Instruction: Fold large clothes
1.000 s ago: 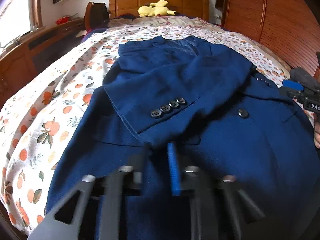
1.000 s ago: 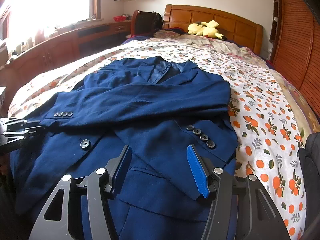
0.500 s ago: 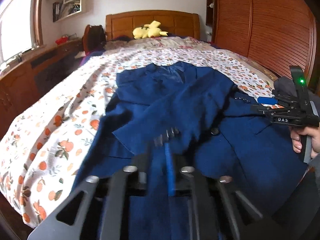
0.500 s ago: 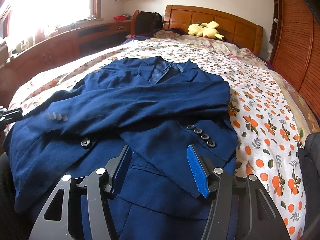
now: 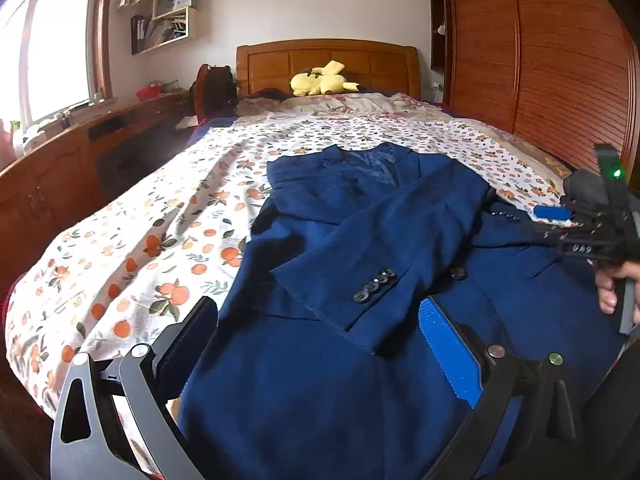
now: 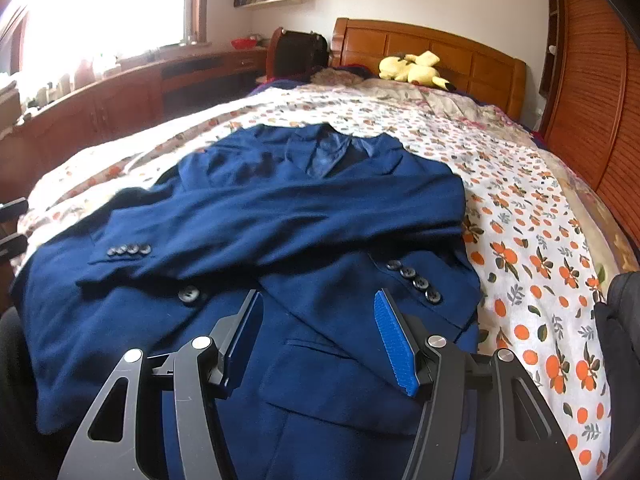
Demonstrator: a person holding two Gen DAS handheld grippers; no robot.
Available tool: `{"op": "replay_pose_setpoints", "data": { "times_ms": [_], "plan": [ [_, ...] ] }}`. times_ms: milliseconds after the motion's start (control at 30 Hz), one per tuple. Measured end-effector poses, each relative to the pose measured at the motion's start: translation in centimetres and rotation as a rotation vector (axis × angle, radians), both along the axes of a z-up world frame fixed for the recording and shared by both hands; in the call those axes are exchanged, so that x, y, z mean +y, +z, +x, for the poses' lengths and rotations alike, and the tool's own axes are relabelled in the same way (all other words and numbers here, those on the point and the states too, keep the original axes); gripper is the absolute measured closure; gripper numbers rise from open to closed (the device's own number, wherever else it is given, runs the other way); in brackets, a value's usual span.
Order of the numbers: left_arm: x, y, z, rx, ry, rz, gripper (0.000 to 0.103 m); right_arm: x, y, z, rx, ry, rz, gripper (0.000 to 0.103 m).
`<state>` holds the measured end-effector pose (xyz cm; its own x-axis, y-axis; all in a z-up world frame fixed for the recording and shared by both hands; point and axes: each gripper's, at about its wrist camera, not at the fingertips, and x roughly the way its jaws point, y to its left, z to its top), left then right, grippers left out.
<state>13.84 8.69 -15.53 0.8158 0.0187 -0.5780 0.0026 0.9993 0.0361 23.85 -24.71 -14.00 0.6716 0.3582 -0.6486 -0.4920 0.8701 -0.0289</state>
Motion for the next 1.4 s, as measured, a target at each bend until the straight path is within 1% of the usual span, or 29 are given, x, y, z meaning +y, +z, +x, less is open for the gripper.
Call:
{"op": "replay_pose_setpoints", "data": {
  "times_ms": [33,67,133,267,467,600,767,833,933,1000,1067,1200,1233,1267,1333,1400],
  "plan": [
    [0.1,-0.1,0.0,0.002,0.001,0.0,0.002,0.0,0.3,-0.3,-0.008,0.0,0.006,0.047],
    [0.3,-0.3,-0.1,0.004,0.003,-0.002,0.002,0.0,0.6,-0.4,-0.015,-0.001,0.01,0.041],
    [0.7,-0.6,-0.2,0.013,0.009,0.0,0.002,0.1,1.2,-1.1,-0.039,0.001,0.025,0.036],
    [1.6,-1.4,-0.4,0.026,0.023,0.025,0.002,0.1,1.7,-2.1,-0.051,0.001,0.043,0.036],
    [3.7,-2.7,-0.4,0.064,0.041,0.009,0.002,-1.8,0.9,-4.2,-0.033,-0.025,0.027,0.036],
    [4.9,-3.1,-0.8,0.064,0.04,0.021,0.002,-4.7,-0.5,-5.2,0.007,-0.084,-0.001,0.036],
    [6.5,-3.8,-1.2,0.081,0.049,0.009,0.002,-8.5,-2.6,-6.5,0.075,-0.168,-0.037,0.036],
    [7.0,-4.2,-1.2,0.091,0.049,0.013,0.002,-9.7,-3.1,-7.1,0.109,-0.185,-0.032,0.037],
    [7.5,-4.8,-1.1,0.109,0.045,0.008,0.002,-10.3,-3.6,-7.9,0.149,-0.175,-0.028,0.046],
    [7.8,-5.1,-1.1,0.118,0.043,0.004,0.002,-10.4,-3.8,-8.2,0.153,-0.189,-0.054,0.046],
    [8.1,-5.2,-1.1,0.123,0.041,-0.003,0.002,-10.5,-3.9,-8.1,0.176,-0.188,-0.046,0.047],
    [8.5,-5.5,-1.3,0.134,0.034,-0.027,0.002,-10.5,-4.1,-8.2,0.195,-0.184,-0.071,0.047],
    [8.5,-5.6,-1.5,0.135,0.028,-0.029,0.002,-10.5,-4.1,-8.3,0.199,-0.182,-0.073,0.049],
    [8.5,-5.6,-1.7,0.135,0.025,-0.029,0.003,-10.5,-4.0,-8.4,0.207,-0.177,-0.067,0.056],
    [8.6,-5.8,-2.2,0.14,0.015,-0.042,0.013,-10.3,-3.7,-8.7,0.21,-0.162,-0.044,0.058],
    [8.9,-6.1,-2.7,0.154,-0.005,-0.074,0.026,-9.9,-3.2,-9.4,0.202,-0.132,-0.025,0.058]
  ]
}}
